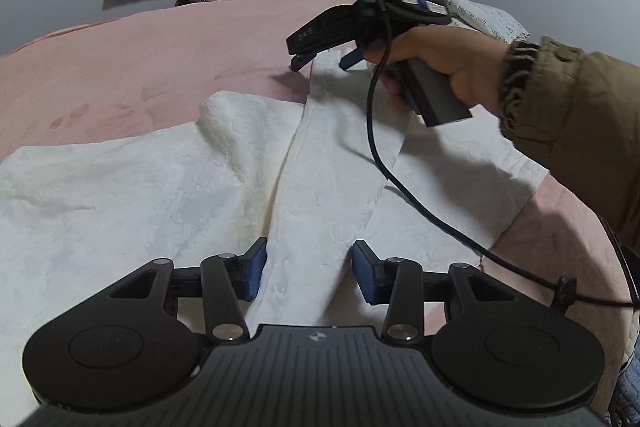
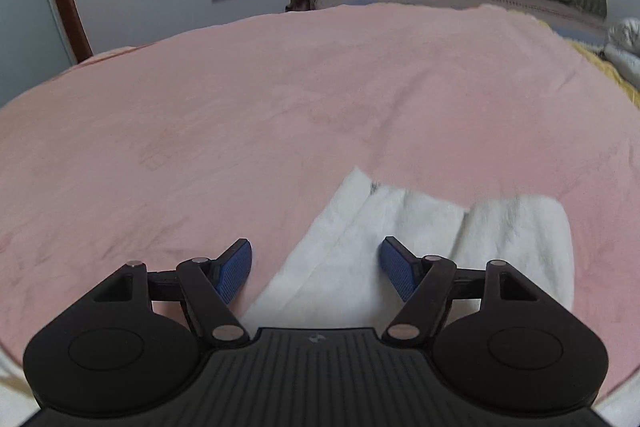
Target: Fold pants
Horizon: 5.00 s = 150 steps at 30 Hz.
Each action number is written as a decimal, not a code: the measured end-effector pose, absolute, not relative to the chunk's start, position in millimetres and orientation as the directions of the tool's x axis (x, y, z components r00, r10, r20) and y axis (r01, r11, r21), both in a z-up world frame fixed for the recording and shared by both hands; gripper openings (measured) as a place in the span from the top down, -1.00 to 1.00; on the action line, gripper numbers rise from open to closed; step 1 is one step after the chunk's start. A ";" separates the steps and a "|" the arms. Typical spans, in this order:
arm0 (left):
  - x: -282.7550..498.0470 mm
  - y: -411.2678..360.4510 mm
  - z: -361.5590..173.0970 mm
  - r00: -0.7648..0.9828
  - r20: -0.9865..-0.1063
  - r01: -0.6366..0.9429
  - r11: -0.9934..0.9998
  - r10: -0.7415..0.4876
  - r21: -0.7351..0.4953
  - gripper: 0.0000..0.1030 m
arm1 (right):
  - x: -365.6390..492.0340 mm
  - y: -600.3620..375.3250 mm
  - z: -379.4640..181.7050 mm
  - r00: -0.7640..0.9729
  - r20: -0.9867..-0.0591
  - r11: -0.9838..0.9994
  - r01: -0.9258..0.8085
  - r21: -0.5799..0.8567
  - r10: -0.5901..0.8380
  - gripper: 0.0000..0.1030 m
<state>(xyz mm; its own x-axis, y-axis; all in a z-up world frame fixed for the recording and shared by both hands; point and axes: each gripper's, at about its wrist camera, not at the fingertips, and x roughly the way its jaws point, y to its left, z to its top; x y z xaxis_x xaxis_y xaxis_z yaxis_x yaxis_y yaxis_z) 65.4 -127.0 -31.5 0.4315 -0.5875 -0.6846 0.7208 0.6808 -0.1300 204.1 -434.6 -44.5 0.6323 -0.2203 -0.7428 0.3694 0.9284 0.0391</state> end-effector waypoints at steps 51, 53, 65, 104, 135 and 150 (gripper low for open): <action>25.6 -160.2 -35.1 0.546 -0.659 0.751 0.651 -0.517 0.112 0.21 | 29.4 -532.8 -41.1 0.892 -0.452 0.570 0.380 0.728 -0.018 -0.04; 24.9 -160.0 -35.2 0.548 -0.657 0.751 0.650 -0.517 0.114 0.21 | 31.0 -529.3 -46.8 0.885 -0.466 0.561 0.382 0.734 0.007 -0.04; 23.2 -176.0 -35.3 0.584 -0.630 0.757 0.624 -0.512 0.194 0.73 | 70.5 -540.0 -45.3 0.863 -0.486 0.636 0.454 0.624 -0.138 0.88; 2.2 -145.7 -11.2 0.490 -0.567 0.835 0.544 -0.662 0.087 0.13 | -51.6 -507.7 -14.9 0.796 -0.541 0.840 0.470 0.271 -0.271 0.56; 51.7 -98.3 -21.6 0.631 -0.690 0.589 0.798 -0.355 0.129 -0.06 | -49.5 -423.0 -45.6 0.658 -0.686 0.945 0.296 -0.142 -0.309 -0.57; 41.8 -57.4 3.5 0.778 -0.580 0.450 0.859 -0.243 0.244 -0.30 | -55.6 -399.3 -23.1 0.766 -0.617 0.963 0.267 0.049 -0.181 -0.70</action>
<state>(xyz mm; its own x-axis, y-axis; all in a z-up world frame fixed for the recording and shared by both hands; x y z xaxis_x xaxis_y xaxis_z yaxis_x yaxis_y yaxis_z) 41.8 -57.4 3.5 0.7775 -0.2427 -0.5801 0.4502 0.8589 0.2441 -55.6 -399.3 -23.1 0.7662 -0.1809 -0.6166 0.2666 0.9626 0.0488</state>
